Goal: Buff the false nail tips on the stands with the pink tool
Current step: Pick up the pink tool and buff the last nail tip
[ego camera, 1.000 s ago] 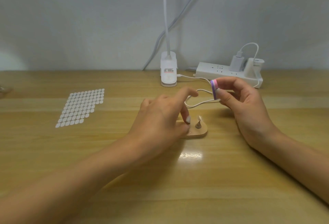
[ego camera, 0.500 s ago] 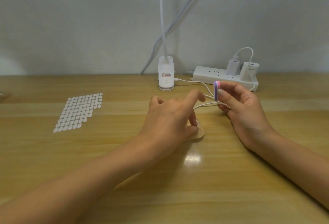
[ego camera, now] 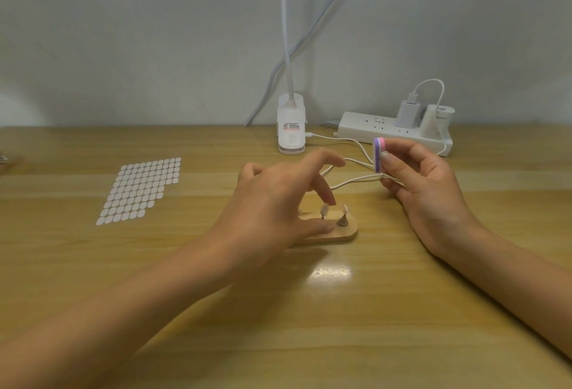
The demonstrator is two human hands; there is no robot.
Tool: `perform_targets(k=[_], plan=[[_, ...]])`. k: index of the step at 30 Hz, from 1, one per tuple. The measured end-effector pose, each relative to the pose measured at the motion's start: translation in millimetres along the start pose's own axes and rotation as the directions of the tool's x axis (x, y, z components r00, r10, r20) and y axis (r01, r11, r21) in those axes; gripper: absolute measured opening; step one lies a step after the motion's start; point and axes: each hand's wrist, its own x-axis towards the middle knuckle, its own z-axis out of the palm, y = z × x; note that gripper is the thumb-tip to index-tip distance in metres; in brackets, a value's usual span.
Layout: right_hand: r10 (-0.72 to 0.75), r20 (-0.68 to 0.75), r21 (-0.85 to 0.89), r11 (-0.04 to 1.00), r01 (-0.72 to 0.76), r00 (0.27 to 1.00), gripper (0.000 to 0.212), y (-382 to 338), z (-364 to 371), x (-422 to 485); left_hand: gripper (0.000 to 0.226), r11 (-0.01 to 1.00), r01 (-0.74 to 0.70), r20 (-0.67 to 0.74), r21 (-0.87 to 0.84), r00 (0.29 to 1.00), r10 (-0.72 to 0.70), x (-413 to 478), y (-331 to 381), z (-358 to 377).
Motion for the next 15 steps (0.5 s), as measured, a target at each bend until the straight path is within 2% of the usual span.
perform_targets(k=[8, 15], plan=[[0.004, 0.013, -0.003, 1.000, -0.004, 1.000, 0.015, 0.7, -1.0, 0.1, 0.051, 0.997, 0.014, -0.073, -0.070, 0.997, -0.019, -1.5, -2.5, 4.1], [-0.027, 0.029, -0.033, 0.999, 0.028, 0.999, 0.015, 1.6, 0.5, -0.5, 0.053, 0.985, 0.077, -0.037, -0.154, 0.996, -0.084, 3.5, -2.0, 3.5]])
